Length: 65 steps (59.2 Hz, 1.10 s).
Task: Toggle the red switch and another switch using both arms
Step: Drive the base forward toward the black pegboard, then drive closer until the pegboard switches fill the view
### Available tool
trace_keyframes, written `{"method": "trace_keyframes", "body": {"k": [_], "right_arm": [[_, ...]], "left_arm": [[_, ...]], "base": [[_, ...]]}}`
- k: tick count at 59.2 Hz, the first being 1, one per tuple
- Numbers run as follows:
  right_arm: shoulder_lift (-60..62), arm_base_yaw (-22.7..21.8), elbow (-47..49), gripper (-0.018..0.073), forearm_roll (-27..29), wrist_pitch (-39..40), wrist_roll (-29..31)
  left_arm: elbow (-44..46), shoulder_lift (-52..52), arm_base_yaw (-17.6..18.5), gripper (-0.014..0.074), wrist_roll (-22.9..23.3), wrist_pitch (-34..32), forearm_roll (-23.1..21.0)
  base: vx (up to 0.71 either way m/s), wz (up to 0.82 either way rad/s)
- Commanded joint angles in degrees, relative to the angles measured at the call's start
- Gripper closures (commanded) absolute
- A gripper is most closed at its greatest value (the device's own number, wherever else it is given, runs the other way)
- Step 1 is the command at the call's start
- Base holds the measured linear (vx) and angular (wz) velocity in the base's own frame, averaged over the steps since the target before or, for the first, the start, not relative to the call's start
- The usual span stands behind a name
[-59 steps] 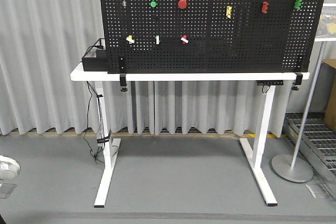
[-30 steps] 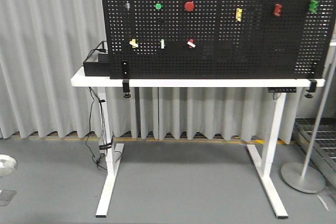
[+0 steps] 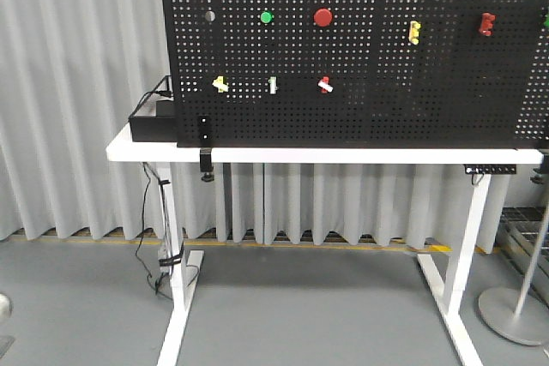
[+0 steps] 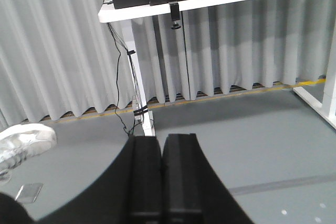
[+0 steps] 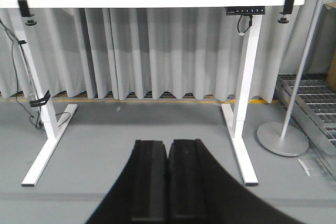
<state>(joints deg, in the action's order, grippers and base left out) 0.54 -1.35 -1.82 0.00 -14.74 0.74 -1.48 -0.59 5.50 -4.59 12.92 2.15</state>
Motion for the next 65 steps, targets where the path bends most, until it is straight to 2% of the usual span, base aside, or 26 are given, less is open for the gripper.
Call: {"method": "trace_keyframes", "body": {"k": [1,65], "right_arm": [[0.72,0.02,-0.25,0.0566,0.0,4.89,0.12],[0.72,0.02,-0.25,0.0566,0.0,4.89,0.12]], "left_arm": [[-1.1,-0.3,-0.14,0.0594,0.69,-4.61,-0.4],[-1.1,-0.3,-0.14,0.0594,0.69,-4.61,-0.4]], "base": [[0.32,-0.02],[0.4,-0.01]]}}
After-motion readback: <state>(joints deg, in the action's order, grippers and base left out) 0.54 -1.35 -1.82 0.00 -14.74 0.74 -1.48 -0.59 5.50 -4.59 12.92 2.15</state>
